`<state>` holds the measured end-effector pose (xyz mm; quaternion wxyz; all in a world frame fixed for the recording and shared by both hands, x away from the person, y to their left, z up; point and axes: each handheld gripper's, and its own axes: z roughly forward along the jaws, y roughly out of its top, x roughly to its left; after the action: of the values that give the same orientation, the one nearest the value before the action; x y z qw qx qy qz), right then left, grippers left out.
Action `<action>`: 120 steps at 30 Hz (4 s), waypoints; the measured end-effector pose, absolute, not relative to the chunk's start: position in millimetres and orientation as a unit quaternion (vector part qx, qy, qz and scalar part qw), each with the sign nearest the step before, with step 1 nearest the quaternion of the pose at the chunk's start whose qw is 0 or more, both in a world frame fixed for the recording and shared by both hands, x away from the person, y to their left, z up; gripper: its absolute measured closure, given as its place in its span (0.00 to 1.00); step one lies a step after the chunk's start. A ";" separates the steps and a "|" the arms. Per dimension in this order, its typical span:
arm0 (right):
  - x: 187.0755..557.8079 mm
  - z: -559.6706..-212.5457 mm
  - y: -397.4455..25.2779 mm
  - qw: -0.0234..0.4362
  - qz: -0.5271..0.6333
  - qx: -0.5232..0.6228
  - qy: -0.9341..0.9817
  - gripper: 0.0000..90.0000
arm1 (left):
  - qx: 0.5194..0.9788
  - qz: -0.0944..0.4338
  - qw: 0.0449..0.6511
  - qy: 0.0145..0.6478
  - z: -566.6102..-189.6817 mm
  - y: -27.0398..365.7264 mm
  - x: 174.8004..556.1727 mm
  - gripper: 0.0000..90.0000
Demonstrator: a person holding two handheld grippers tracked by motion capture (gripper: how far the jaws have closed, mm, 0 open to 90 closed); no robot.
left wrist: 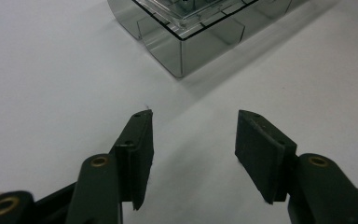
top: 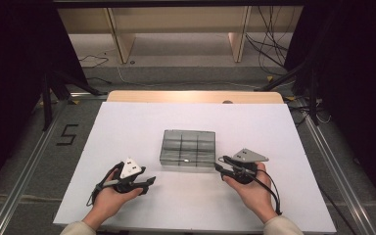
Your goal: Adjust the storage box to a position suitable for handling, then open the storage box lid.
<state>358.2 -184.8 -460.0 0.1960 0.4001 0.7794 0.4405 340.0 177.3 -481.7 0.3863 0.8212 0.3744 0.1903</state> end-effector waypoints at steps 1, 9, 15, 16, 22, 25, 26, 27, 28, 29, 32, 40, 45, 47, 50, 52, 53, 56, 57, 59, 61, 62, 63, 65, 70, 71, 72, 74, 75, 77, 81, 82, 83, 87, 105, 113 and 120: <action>362.6 -456.2 -182.2 0.201 0.442 0.399 0.778 0.68 | 0.822 0.189 0.386 0.375 -481.4 177.3 340.2 0.52; 428.7 -426.4 -131.8 0.209 0.399 0.426 0.785 1.00 | 0.821 0.189 0.388 0.374 -481.0 177.2 340.0 0.52; 482.1 -425.8 -82.0 0.206 0.344 0.441 0.803 1.00 | 0.820 0.188 0.390 0.374 -481.1 179.1 340.8 0.52; 489.7 -428.1 -76.7 0.203 0.330 0.446 0.807 1.00 | 0.820 0.189 0.389 0.374 -480.9 179.3 340.7 0.53; 519.6 -438.9 -61.4 0.191 0.297 0.468 0.810 1.00 | 0.821 0.188 0.389 0.372 -481.1 178.5 340.9 0.53; 527.6 -442.1 -57.9 0.178 0.283 0.472 0.816 1.00 | 0.822 0.188 0.389 0.372 -481.0 178.5 341.1 0.53; 529.1 -442.6 -56.8 0.175 0.280 0.474 0.816 1.00 | 0.822 0.188 0.389 0.372 -480.8 178.7 341.2 0.53; 530.6 -442.8 -56.2 0.173 0.273 0.471 0.821 1.00 | 0.821 0.188 0.388 0.373 -480.5 178.9 341.2 0.53; 532.0 -443.3 -55.5 0.170 0.272 0.470 0.822 1.00 | 0.821 0.189 0.389 0.374 -480.2 179.3 341.3 0.53; 533.1 -443.6 -55.3 0.168 0.268 0.468 0.825 1.00 | 0.821 0.188 0.388 0.374 -480.2 179.4 341.3 0.53; 535.6 -443.8 -55.8 0.159 0.262 0.466 0.830 1.00 | 0.821 0.188 0.388 0.375 -480.7 179.5 341.8 0.53; 538.8 -441.5 -56.9 0.128 0.255 0.453 0.845 1.00 | 0.820 0.187 0.389 0.376 -480.9 180.3 343.0 0.54; 533.9 -440.7 -56.5 0.117 0.250 0.445 0.852 1.00 | 0.821 0.186 0.388 0.376 -480.9 180.4 342.8 0.54; 532.2 -440.8 -55.8 0.113 0.252 0.440 0.854 1.00 | 0.820 0.185 0.389 0.377 -480.7 180.1 342.0 0.53; 527.6 -440.7 -52.9 0.101 0.253 0.430 0.861 1.00 | 0.821 0.185 0.389 0.374 -480.0 180.7 340.9 0.53; 525.8 -440.8 -51.9 0.101 0.251 0.428 0.862 1.00 | 0.821 0.185 0.389 0.374 -479.9 180.8 340.7 0.53; 523.4 -440.9 -52.2 0.102 0.252 0.432 0.860 1.00 | 0.821 0.184 0.389 0.375 -479.9 180.9 340.3 0.52; 520.2 -440.0 -55.2 0.112 0.260 0.435 0.855 0.98 | 0.822 0.183 0.389 0.375 -479.9 181.3 340.0 0.51; 518.1 -438.6 -58.0 0.120 0.268 0.437 0.850 0.95 | 0.821 0.183 0.389 0.376 -479.9 181.7 339.8 0.50; 513.2 -435.5 -65.3 0.139 0.288 0.444 0.837 0.90 | 0.820 0.181 0.390 0.378 -480.5 181.4 340.0 0.48; 506.7 -432.1 -75.4 0.146 0.315 0.446 0.825 0.85 | 0.818 0.179 0.392 0.380 -480.5 181.0 339.9 0.45; 502.6 -430.3 -81.1 0.152 0.322 0.442 0.823 0.83 | 0.817 0.178 0.394 0.380 -480.4 181.0 339.7 0.44; 497.9 -428.7 -87.0 0.157 0.332 0.438 0.821 0.81 | 0.818 0.175 0.395 0.381 -480.1 181.0 339.6 0.42; 486.6 -425.6 -99.2 0.158 0.354 0.438 0.811 0.75 | 0.817 0.171 0.396 0.382 -480.4 180.7 339.7 0.39; 453.8 -422.4 -132.6 0.169 0.390 0.436 0.793 0.64 | 0.819 0.168 0.395 0.381 -480.8 180.2 339.0 0.34; 447.1 -423.1 -139.3 0.171 0.396 0.434 0.791 0.63 | 0.819 0.167 0.396 0.381 -480.8 180.1 338.9 0.34; 440.4 -424.3 -145.6 0.169 0.402 0.433 0.789 0.60 | 0.818 0.166 0.396 0.382 -480.8 179.9 338.9 0.33; 425.9 -427.5 -156.9 0.168 0.414 0.434 0.782 0.58 | 0.818 0.164 0.397 0.383 -480.4 179.6 338.7 0.33; 418.9 -429.5 -161.9 0.171 0.416 0.432 0.782 0.56 | 0.817 0.164 0.398 0.383 -480.4 179.2 338.5 0.32; 405.5 -433.8 -170.9 0.172 0.421 0.429 0.780 0.54 | 0.818 0.165 0.397 0.382 -480.4 178.6 338.2 0.32; 385.3 -438.1 -183.1 0.175 0.428 0.426 0.778 0.48 | 0.819 0.168 0.396 0.380 -480.1 177.6 338.0 0.32; 380.9 -439.6 -185.5 0.179 0.429 0.426 0.777 0.48 | 0.819 0.168 0.396 0.379 -479.9 177.6 337.8 0.32; 377.0 -441.3 -187.4 0.179 0.429 0.424 0.777 0.47 | 0.820 0.168 0.395 0.379 -480.0 177.6 337.8 0.32; 368.6 -445.2 -192.8 0.180 0.432 0.420 0.778 0.47 | 0.820 0.167 0.395 0.379 -480.3 177.5 338.2 0.32; 335.3 -460.7 -196.3 0.148 0.412 0.398 0.806 1.00 | 0.815 0.162 0.403 0.385 -478.8 180.4 337.0 0.40; 341.8 -471.0 -187.4 0.136 0.409 0.388 0.815 1.00 | 0.815 0.167 0.401 0.383 -476.9 180.0 336.6 0.52; 345.6 -473.0 -182.4 0.136 0.412 0.383 0.816 1.00 | 0.817 0.170 0.403 0.376 -475.7 176.8 336.1 0.58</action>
<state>345.6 -182.4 -473.0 0.1364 0.3834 0.8155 0.4115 336.1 176.8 -475.7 0.4033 0.8170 0.3755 0.1700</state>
